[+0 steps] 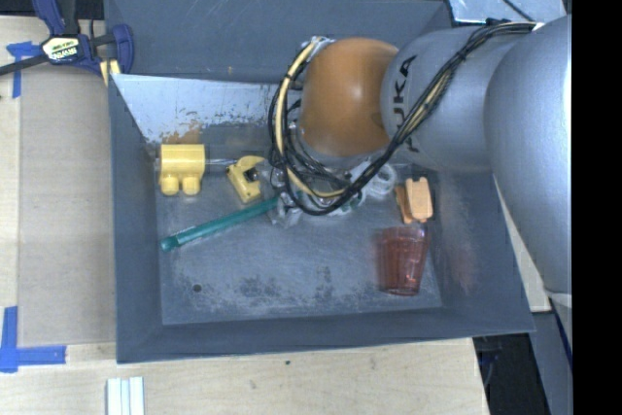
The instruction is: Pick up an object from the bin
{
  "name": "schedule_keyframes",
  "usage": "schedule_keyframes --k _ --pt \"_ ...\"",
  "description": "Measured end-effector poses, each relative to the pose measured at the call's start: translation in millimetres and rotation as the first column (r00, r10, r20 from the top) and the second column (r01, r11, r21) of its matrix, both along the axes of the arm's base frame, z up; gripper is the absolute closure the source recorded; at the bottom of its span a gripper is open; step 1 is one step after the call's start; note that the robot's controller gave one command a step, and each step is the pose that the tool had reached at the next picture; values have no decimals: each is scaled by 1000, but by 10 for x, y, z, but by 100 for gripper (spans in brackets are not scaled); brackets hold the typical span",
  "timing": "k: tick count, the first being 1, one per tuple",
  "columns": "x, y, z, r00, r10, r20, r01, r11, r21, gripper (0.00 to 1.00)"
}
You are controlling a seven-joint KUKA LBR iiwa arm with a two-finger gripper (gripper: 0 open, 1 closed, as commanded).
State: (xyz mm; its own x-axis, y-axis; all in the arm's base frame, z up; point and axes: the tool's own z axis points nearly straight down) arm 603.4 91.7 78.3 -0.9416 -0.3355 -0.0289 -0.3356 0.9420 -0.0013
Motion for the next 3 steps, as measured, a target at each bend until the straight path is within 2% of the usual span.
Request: schedule_keyframes --k 1,2,3 --pt "0 0 0 1000 -2 0 2 1000 0 100" --pt "111 22 463 1000 13 9 -13 1000 1 100" --pt "4 -109 443 1000 2 -6 -2 1000 -1 100"
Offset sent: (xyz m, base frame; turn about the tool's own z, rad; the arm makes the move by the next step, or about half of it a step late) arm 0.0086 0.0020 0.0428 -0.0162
